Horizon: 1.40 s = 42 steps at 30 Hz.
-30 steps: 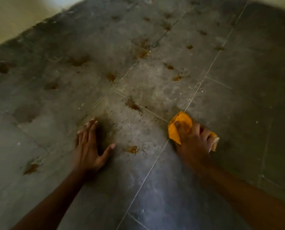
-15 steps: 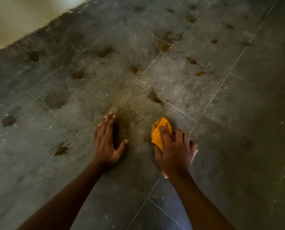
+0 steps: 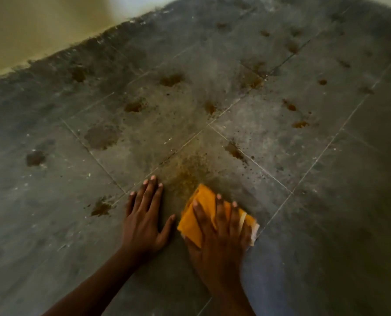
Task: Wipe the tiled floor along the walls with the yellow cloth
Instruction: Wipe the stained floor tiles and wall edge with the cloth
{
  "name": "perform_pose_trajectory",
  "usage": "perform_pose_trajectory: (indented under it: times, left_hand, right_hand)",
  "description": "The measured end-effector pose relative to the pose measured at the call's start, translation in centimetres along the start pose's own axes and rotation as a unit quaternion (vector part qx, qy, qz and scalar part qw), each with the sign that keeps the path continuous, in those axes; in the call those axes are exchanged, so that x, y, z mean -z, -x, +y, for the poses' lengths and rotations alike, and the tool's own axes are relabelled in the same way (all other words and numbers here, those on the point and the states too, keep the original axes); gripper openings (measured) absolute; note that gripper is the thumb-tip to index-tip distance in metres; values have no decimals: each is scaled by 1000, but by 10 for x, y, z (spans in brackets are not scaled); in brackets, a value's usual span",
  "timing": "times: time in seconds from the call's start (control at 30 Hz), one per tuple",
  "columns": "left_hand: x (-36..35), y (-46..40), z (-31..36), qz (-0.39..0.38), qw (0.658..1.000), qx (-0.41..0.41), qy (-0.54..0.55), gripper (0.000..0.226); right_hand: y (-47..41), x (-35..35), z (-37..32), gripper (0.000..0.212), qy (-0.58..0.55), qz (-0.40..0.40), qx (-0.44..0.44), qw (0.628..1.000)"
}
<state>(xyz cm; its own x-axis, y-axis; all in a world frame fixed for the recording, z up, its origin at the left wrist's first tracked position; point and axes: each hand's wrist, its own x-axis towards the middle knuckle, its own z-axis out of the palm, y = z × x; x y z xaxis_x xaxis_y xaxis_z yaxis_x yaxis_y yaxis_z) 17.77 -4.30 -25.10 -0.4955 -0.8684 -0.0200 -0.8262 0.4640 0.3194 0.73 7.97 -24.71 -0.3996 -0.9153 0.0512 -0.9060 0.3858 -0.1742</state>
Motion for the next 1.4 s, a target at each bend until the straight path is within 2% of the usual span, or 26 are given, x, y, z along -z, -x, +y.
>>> perform_pose_trajectory:
  times: [0.1, 0.2, 0.23, 0.3, 0.4, 0.47, 0.5, 0.57, 0.63, 0.67, 0.7, 0.77, 0.87, 0.93, 1.0, 1.07, 1.1, 1.13, 1.2, 1.23, 1.33, 1.4]
  left_hand:
    - [1, 1, 3, 3, 1000, 24, -12, 89]
    - [-6, 0, -2, 14, 1000, 24, -16, 89]
    - [-8, -1, -2, 16, 1000, 18, -13, 88]
    - [-9, -2, -5, 21, 1000, 13, -11, 86]
    - [-4, 0, -2, 12, 1000, 15, -1, 86]
    - [-1, 0, -1, -2, 1000, 17, -3, 87]
    - [0, 1, -1, -5, 1000, 18, -7, 87]
    - [-4, 1, -1, 5, 1000, 17, -15, 87]
    - [-6, 0, -3, 17, 1000, 10, -12, 86]
    - [-8, 0, -4, 21, 1000, 5, -8, 85]
    - [-8, 0, -5, 24, 1000, 1, -4, 84]
    - [-7, -1, -4, 30, 999, -12, 13, 81]
    - [3, 4, -3, 28, 997, -4, 71, 82]
    - [13, 12, -12, 25, 997, 25, 73, 87]
    - [23, 26, -30, 38, 995, 74, 63, 91]
    - [30, 40, -57, 54, 991, 122, 30, 91]
    - [32, 45, -70, 62, 986, 155, 12, 92]
    - [34, 49, -85, 73, 977, 198, -2, 94]
    - [40, 58, -113, 89, 949, 302, -7, 100]
    - [45, 61, -123, 85, 941, 329, -5, 102]
    - [52, 71, -143, 56, 946, 320, -5, 102]
    - [52, 70, -148, 45, 951, 307, -2, 98]
  right_hand:
    - [7, -1, 24, 80, 38, 1, -41, 998]
    - [-59, -20, 3, 77, -6, 35, -152, 988]
    - [-80, -23, -11, 77, -25, 29, -159, 987]
    - [-97, -27, -31, 75, -25, 17, -91, 995]
    - [-60, -13, -16, 73, -5, -3, 65, 998]
    - [-26, -5, 15, 75, 12, -21, 94, 995]
    - [-20, -5, 29, 77, 18, -18, 74, 997]
    - [-42, -8, 36, 78, 22, -1, -21, 1000]
    - [-87, -15, 10, 77, -9, 4, -111, 994]
    - [-106, -17, -10, 76, -30, 0, -119, 992]
    - [-116, -19, -29, 76, -38, -1, -95, 995]
    - [-111, -21, -53, 72, -33, 1, 9, 999]
    - [-65, -13, -36, 71, -15, -8, 119, 993]
    - [-42, -10, -6, 74, 8, -18, 105, 994]
    - [-48, -13, 6, 75, 12, -6, 35, 999]
    - [-75, -22, -25, 74, -11, 8, -48, 999]
    - [-85, -25, -51, 74, -30, 4, -57, 998]
    - [-90, -28, -81, 73, -45, 2, -16, 999]
    - [-77, -35, -131, 72, -64, -8, 126, 990]
    - [-62, -36, -142, 74, -67, -14, 165, 984]
    - [-28, -29, -123, 81, -47, -23, 163, 985]
    - [-42, -30, -106, 76, -30, -20, 118, 992]
